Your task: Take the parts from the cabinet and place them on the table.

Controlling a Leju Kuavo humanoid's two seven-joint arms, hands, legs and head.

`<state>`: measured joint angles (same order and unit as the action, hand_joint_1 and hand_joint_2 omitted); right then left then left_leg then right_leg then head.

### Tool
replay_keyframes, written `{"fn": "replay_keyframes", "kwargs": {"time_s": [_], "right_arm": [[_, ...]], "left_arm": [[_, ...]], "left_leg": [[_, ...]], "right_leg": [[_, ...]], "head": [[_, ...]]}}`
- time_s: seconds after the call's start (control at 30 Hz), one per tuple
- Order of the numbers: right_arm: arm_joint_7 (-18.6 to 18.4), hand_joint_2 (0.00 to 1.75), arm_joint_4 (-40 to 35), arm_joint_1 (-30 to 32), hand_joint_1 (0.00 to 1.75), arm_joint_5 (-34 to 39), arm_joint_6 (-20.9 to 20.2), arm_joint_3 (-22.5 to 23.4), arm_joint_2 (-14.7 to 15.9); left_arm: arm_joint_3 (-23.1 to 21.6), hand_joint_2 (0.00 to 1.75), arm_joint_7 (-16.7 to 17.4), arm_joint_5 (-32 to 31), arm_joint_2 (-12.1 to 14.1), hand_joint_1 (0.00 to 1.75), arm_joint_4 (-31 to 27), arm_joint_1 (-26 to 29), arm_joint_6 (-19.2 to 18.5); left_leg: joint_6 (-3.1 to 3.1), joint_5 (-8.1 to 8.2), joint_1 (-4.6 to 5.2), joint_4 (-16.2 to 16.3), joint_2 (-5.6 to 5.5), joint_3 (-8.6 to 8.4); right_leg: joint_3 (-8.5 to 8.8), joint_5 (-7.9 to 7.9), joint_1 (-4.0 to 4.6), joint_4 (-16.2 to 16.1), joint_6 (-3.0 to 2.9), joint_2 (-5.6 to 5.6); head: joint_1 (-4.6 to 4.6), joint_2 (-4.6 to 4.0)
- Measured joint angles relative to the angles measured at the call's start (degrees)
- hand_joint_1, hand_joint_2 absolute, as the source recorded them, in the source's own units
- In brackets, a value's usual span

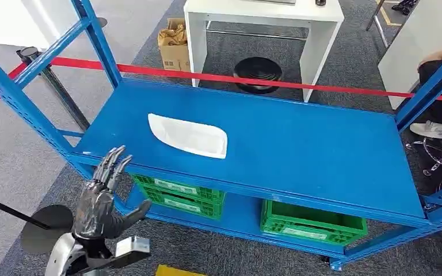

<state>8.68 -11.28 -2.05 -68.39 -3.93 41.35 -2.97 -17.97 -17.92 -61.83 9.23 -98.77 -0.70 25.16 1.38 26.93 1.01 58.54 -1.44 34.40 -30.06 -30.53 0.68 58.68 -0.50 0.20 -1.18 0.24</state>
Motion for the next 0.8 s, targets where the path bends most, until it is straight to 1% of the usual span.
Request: {"fn": "replay_keyframes", "kwargs": {"time_s": [0.17, 0.33, 0.4, 0.53, 0.67, 0.8], "right_arm": [[0.9, 0.0, 0.0, 0.0, 0.0, -0.6, 0.0, 0.0, -0.1], [1.6, 0.0, 0.0, 0.1, 0.0, -1.5, -0.1, 0.0, -0.1], [1.8, 0.0, 0.0, 0.1, 0.0, -1.8, -0.1, 0.0, -0.1], [2.1, 0.0, 0.0, 0.1, 0.0, -2.4, -0.1, 0.0, -0.2], [2.3, 0.0, 0.0, 0.2, 0.0, -2.7, -0.1, 0.0, -0.3], [2.3, 0.0, 0.0, 0.4, 0.0, -2.7, -0.1, 0.0, -0.4]], "left_arm": [[-0.1, 1.75, 0.6, -1.8, 2.0, 0.0, 12.8, -8.5, -1.2], [-0.3, 1.75, 1.5, -2.3, 3.1, 0.0, 21.1, -13.2, -2.1], [-0.4, 1.75, 1.5, -2.0, 3.6, 0.0, 23.6, -15.0, -2.3], [-1.3, 1.75, 0.7, -1.2, 4.1, 0.0, 30.3, -20.7, -2.6], [-2.3, 1.75, 0.4, -1.0, 4.1, 0.0, 34.4, -24.9, -3.1], [-2.8, 1.75, 0.4, -0.8, 4.1, 0.0, 36.3, -26.1, -3.1]], "left_leg": [[-0.01, -0.02, 0.0, 0.0, 0.05, -0.07], [-0.01, 0.0, 0.0, 0.0, 0.09, -0.07], [-0.01, 0.0, 0.0, 0.0, 0.07, -0.06], [-0.01, 0.0, 0.0, 0.0, 0.04, -0.05], [-0.01, 0.0, 0.0, 0.0, 0.11, -0.07], [-0.01, 0.0, 0.01, 0.0, 0.1, -0.06]], "right_leg": [[0.07, 0.02, 0.0, 0.0, -0.01, 0.01], [0.06, 0.02, 0.0, 0.0, -0.01, 0.05], [0.04, 0.01, 0.0, 0.0, -0.01, 0.05], [0.04, 0.01, 0.0, 0.0, -0.01, 0.04], [0.07, 0.02, 0.0, 0.0, -0.01, 0.08], [0.05, 0.02, 0.0, 0.0, -0.01, 0.08]], "head": [[-0.02, 0.0], [-0.02, 0.0], [-0.02, 0.0], [-0.02, 0.0], [0.0, 0.0], [0.0, 0.0]]}}
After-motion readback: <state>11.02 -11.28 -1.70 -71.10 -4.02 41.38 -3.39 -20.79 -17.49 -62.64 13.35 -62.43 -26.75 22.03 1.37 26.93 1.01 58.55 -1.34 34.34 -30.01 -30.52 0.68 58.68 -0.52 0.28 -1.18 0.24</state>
